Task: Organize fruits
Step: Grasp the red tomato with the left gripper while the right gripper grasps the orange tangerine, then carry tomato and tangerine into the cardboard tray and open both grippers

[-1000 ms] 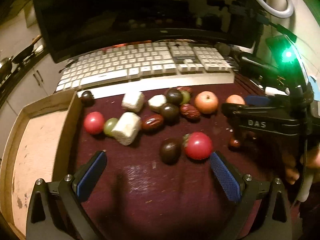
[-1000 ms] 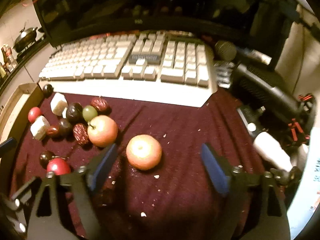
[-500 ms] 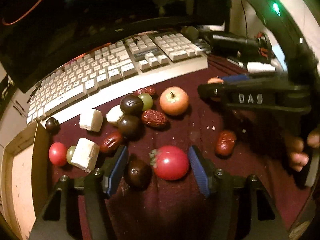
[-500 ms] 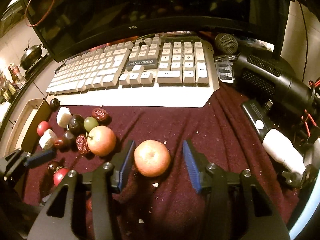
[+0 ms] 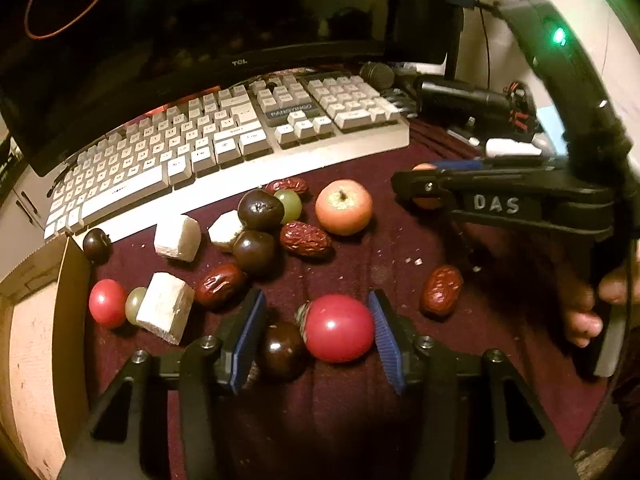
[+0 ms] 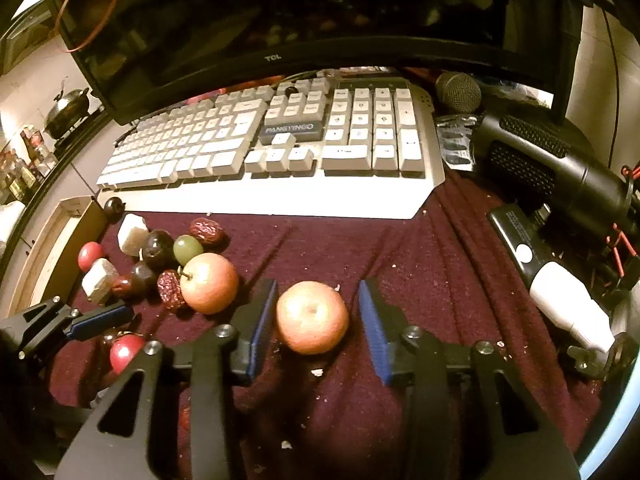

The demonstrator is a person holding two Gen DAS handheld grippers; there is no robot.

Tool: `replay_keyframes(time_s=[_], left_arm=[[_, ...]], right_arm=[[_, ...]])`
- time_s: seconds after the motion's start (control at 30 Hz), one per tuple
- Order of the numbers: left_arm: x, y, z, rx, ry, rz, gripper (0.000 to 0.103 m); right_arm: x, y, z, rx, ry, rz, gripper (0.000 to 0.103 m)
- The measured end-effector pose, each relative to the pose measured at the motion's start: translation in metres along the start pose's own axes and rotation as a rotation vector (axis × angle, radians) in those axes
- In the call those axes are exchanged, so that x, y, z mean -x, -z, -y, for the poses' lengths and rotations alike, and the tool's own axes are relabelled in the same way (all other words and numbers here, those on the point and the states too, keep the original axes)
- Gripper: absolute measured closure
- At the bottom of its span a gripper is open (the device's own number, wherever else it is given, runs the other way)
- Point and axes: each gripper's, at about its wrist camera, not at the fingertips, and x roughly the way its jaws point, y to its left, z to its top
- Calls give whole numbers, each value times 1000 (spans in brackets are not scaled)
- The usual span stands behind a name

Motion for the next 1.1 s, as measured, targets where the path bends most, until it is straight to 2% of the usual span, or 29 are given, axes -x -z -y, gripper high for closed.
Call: replay_keyframes(time_s=[0.03,0.07,0.2,0.4,0.47,0.53,0.7,0.87,0.93,1.1], left_arm=[[5,0,0,5,17,11,68],[8,0,0,10,36,13,74],[23,4,-6,34,30,25,78],[30,14,-11,46,73,39,77],[29,19,-11,35,99,23,72],[27,25,-12,40,95,6,65],[17,30,-15,67,98,-33,65],[13,27,-9,56,86,-21,65],[11,24,-10,63,91,-21,72],[11,25,-11,62,84,-16,73]], right_arm=[[1,0,0,1,-5,4,67],[2,0,0,-2,-8,5,67],[4,0,2,-22,-5,1,68],[11,7,0,-50,-8,-3,68],[11,11,-2,-50,-3,-11,68],[14,14,-4,-47,3,-7,68],[15,17,-2,-43,2,6,68],[14,17,0,-37,-12,12,68],[14,17,0,-35,-16,11,68],[14,18,-1,-30,-17,10,68]])
